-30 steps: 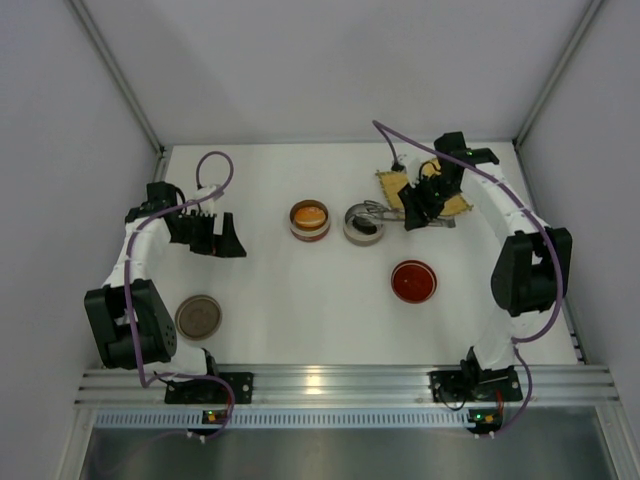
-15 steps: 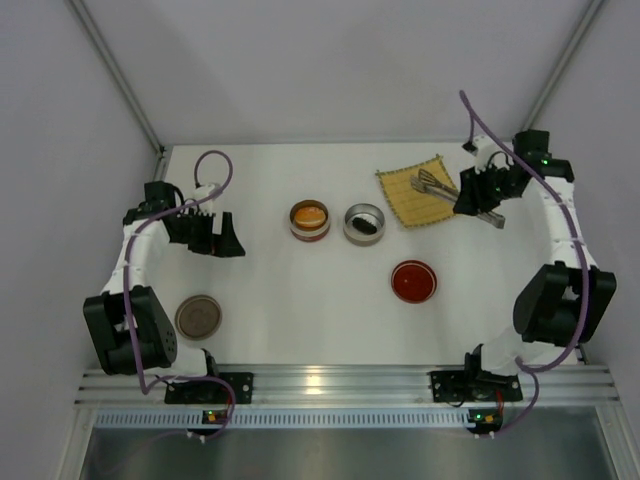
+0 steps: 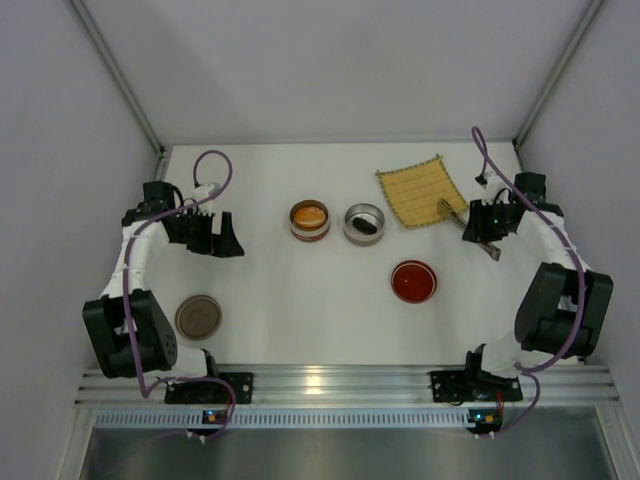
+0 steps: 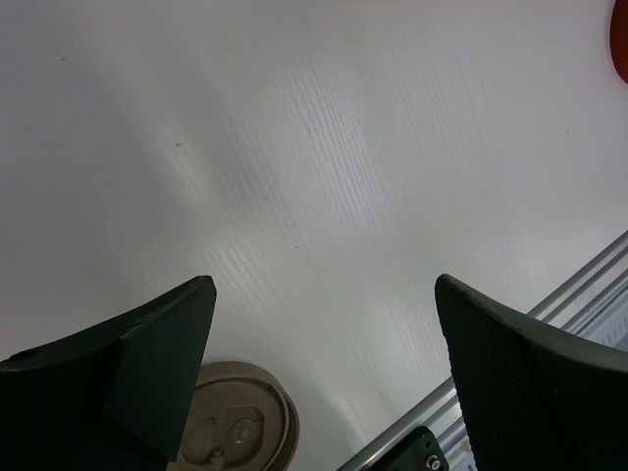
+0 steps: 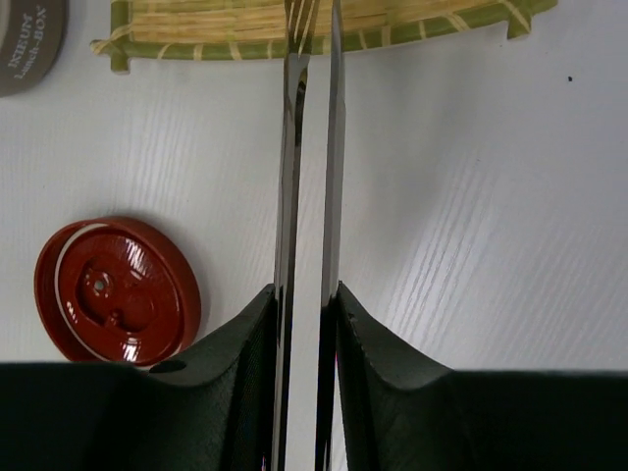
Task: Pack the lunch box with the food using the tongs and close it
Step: Place the clamp on the plate.
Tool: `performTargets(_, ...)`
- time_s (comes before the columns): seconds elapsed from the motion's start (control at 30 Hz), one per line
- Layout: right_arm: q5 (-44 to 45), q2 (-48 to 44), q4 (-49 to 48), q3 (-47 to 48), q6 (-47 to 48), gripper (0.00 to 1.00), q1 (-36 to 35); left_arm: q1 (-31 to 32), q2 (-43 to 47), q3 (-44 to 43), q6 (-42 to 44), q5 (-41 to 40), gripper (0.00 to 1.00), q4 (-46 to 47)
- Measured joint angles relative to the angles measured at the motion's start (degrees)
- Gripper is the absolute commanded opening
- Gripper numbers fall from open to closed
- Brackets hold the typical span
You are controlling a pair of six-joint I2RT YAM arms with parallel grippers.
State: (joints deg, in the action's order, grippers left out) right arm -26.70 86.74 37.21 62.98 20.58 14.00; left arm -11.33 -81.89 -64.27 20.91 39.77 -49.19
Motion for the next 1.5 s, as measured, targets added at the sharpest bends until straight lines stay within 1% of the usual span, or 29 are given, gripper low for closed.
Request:
performTargets(0.17, 1.3, 0.1, -6.4, -2.6, -2.9, 0.29, 0.0, 0.0, 0.4, 0.0, 0.0, -0.3, 0.98, 0.0)
performTargets(0.4, 1.6, 2.4, -10.6, -2.6, -3.7, 0.36, -1.2, 0.0, 0.4, 0.0, 0.0, -0.5, 0.98, 0.0)
performTargets(0.53, 2.2, 5.7, -10.6, -2.6, -2.4, 0.39, -2.3, 0.0, 0.4, 0.0, 0.0, -0.9, 0.98, 0.0)
performTargets(0.67, 3.4, 8.3, -10.3, -2.6, -1.1, 0.45, -2.6, 0.0, 0.4, 0.0, 0.1, -1.6, 0.98, 0.0)
performTargets(0.7, 3.7, 8.5, -10.2, -2.6, -0.7, 0.47, -2.6, 0.0, 0.5, 0.0, 0.1, -1.8, 0.98, 0.0)
performTargets(0.73, 3.8, 8.6, -10.1, -2.6, -0.5, 0.52, -2.6, 0.0, 0.5, 0.0, 0.2, -2.0, 0.98, 0.0)
performTargets(0.77, 3.9, 8.6, -10.0, -2.6, -0.2, 0.52, -2.6, 0.0, 0.5, 0.0, 0.3, -2.0, 0.98, 0.0)
performTargets(0.8, 4.0, 8.6, -9.8, -2.6, 0.2, 0.55, -2.6, 0.0, 0.7, 0.0, 0.3, -2.2, 0.98, 0.0)
performTargets(0.83, 4.1, 8.6, -9.6, -2.6, 0.4, 0.57, -2.6, 0.0, 0.8, 0.0, 0.5, -2.3, 0.98, 0.0)
performTargets(1.2, 4.7, 8.6, -7.5, -2.6, 3.3, 0.65, -2.6, 0.0, 2.3, 0.0, 2.5, -3.8, 0.98, -0.2)
performTargets(1.27, 4.7, 8.6, -7.0, -2.6, 3.6, 0.74, -2.6, 0.0, 2.7, 0.0, 2.9, -3.9, 0.98, -0.3)
performTargets(1.3, 4.7, 8.6, -6.7, -2.6, 3.9, 0.83, -2.6, 0.0, 2.9, 0.0, 3.0, -3.9, 0.98, -0.3)
performTargets(1.4, 4.6, 8.7, -5.5, -2.5, 5.0, 0.98, -2.6, 0.0, 3.7, 0.2, 3.3, -4.1, 0.98, -0.4)
performTargets(1.43, 4.5, 8.7, -5.1, -2.4, 5.3, 0.99, -2.6, 0.0, 3.9, 0.2, 3.5, -4.1, 0.98, -0.5)
performTargets(1.5, 4.4, 9.1, -4.1, -2.1, 5.8, 0.99, -2.6, 0.0, 4.1, 0.3, 3.8, -4.2, 0.98, -0.6)
